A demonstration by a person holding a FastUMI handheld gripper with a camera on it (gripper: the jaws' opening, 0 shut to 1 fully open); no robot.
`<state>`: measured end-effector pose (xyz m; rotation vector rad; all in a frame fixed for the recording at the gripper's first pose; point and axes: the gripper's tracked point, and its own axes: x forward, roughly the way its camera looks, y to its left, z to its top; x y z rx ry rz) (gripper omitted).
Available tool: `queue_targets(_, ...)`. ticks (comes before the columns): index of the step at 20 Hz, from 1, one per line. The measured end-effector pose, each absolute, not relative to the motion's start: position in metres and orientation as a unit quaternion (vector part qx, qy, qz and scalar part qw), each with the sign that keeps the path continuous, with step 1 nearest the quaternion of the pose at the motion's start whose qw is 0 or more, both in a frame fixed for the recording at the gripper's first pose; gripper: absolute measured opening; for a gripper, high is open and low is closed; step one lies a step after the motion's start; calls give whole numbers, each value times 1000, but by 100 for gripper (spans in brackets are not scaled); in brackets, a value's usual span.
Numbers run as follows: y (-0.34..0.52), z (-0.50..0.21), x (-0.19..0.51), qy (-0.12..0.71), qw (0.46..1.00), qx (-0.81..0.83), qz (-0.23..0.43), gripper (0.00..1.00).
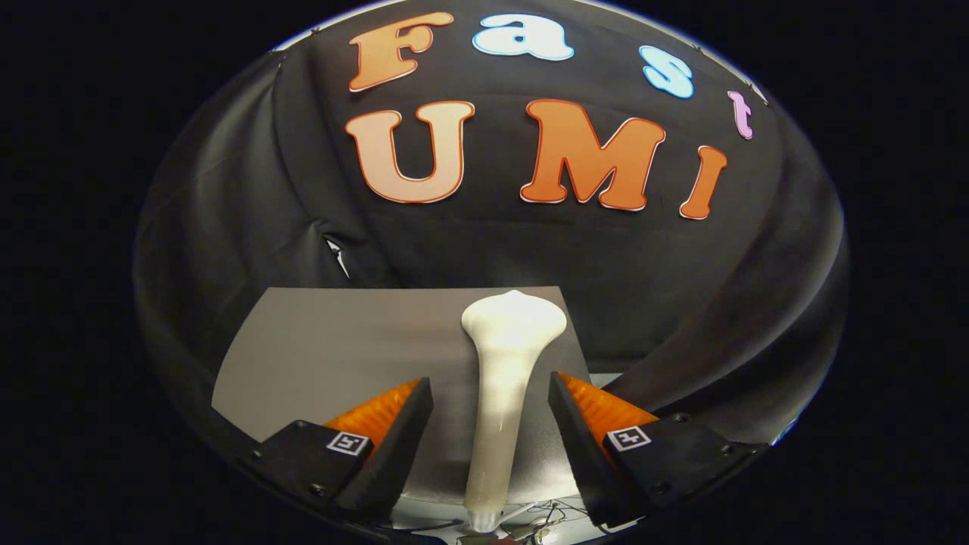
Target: Iron the clothes twice with a garment steamer, once on the left side and once on the right side.
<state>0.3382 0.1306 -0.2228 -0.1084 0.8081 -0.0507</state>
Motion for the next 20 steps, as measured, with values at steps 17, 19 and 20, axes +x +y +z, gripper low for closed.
queue_targets(17, 104, -280, 368, 466, 882, -14, -67, 68)
queue_targets(19, 104, -282, 369, 477, 876, -22, -68, 67)
queue_targets(20, 104, -283, 368, 480, 874, -24, -70, 66)
